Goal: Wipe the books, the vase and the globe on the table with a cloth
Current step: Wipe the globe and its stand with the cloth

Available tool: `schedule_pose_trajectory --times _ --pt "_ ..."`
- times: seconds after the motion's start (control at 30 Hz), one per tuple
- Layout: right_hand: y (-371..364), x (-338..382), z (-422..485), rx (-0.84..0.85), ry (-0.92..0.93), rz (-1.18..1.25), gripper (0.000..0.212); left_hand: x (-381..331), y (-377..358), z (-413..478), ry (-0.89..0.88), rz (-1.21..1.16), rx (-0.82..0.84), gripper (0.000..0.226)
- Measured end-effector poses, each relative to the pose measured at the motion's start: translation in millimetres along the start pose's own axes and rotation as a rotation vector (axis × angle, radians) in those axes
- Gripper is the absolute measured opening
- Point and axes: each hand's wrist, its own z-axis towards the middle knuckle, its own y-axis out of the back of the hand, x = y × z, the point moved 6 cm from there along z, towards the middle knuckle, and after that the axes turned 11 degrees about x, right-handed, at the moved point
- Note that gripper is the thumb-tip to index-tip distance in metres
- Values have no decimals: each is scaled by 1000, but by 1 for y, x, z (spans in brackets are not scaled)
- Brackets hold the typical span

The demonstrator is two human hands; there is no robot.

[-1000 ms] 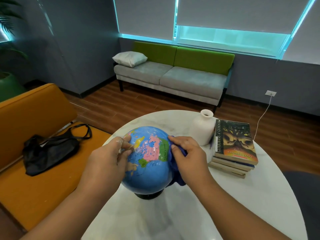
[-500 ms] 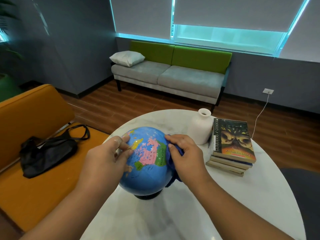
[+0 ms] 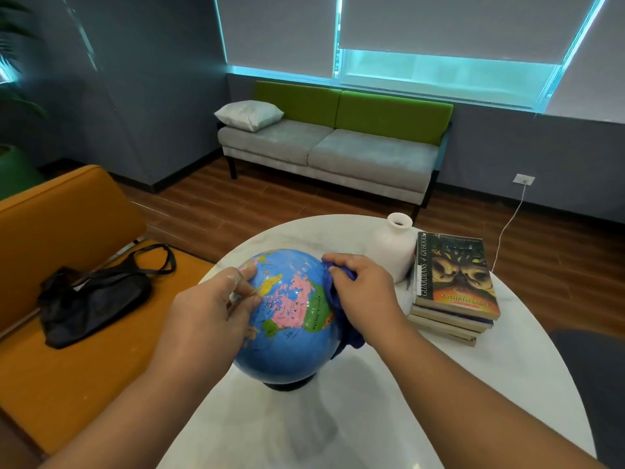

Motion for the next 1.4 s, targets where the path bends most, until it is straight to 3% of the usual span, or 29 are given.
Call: schedule_pose_trajectory --times 0.17,0.33,0.43,0.5,0.67,0.83,1.03,1.2,1.33,1.4 --pt "-3 23 0 47 95 -170 26 -1 1 -1 -23 94 -15 28" --pt "2 19 9 69 21 -152 27 -4 -2 -4 -51 147 2 27" --pt "-5 32 3 105 115 -225 26 -5 1 -3 -60 172 -13 26" --pt "-6 36 -2 135 158 -212 26 -5 1 -3 -66 193 -16 25" --pt "0 35 4 124 63 -79 26 -7 1 -4 -93 246 -22 26" --pt "-13 48 -10 173 255 -319 27 -7 2 -4 -94 268 -23 21" --pt "-8 46 -3 153 214 -416 29 -7 2 -3 -103 307 -36 28" --pt "-24 57 -23 201 448 -490 27 -8 3 -4 -110 313 -36 26" --pt "-8 48 -8 107 300 -432 28 -7 3 -4 -93 345 -44 26" --pt "-17 53 -11 130 314 -507 30 -7 3 -3 -102 369 -51 25"
